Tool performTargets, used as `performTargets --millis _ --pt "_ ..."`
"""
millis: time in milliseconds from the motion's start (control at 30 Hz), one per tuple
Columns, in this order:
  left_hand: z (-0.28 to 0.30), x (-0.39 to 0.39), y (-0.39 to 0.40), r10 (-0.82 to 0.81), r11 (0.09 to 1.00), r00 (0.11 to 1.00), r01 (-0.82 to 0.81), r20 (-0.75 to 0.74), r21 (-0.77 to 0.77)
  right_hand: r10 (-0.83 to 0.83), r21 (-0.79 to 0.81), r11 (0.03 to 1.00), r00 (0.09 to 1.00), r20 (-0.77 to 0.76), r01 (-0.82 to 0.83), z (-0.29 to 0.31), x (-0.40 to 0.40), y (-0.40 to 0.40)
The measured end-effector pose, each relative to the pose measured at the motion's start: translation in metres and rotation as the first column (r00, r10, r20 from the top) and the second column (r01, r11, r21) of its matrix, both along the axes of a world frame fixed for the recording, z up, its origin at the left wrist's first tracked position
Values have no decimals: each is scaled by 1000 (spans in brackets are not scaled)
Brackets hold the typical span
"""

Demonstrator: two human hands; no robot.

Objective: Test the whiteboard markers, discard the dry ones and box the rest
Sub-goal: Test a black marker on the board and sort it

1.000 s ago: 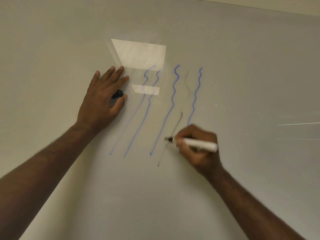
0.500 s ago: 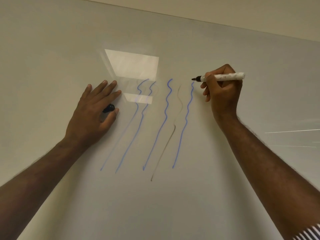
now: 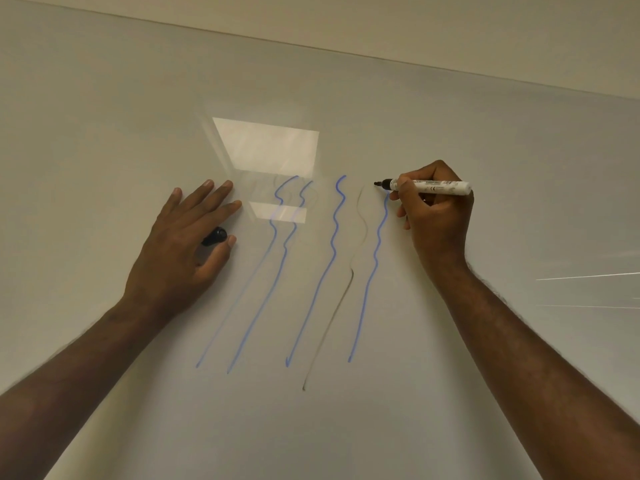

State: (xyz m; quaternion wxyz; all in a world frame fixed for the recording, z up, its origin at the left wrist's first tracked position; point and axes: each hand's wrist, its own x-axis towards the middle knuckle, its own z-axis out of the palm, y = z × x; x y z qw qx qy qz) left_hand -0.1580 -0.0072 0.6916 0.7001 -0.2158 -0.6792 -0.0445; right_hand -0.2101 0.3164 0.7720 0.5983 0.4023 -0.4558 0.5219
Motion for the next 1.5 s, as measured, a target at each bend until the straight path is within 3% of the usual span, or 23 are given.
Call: performTargets --millis 333,1033,1333,1500 --pt "-1 0 0 -16 1000 1000 16 -2 15 30 9 1000 1000 -3 -30 -8 -1 -1" --pt "-5 0 -1 -27 999 1000 27 -1 29 25 132 991 1000 -1 -25 -83 0 2" --pt "-8 2 0 -25 999 1000 25 5 27 11 356 934 999 37 -24 -137 3 -9" --pt "-11 3 0 -28 999 1000 28 2 27 0 568 823 1000 -4 3 -174 8 -16"
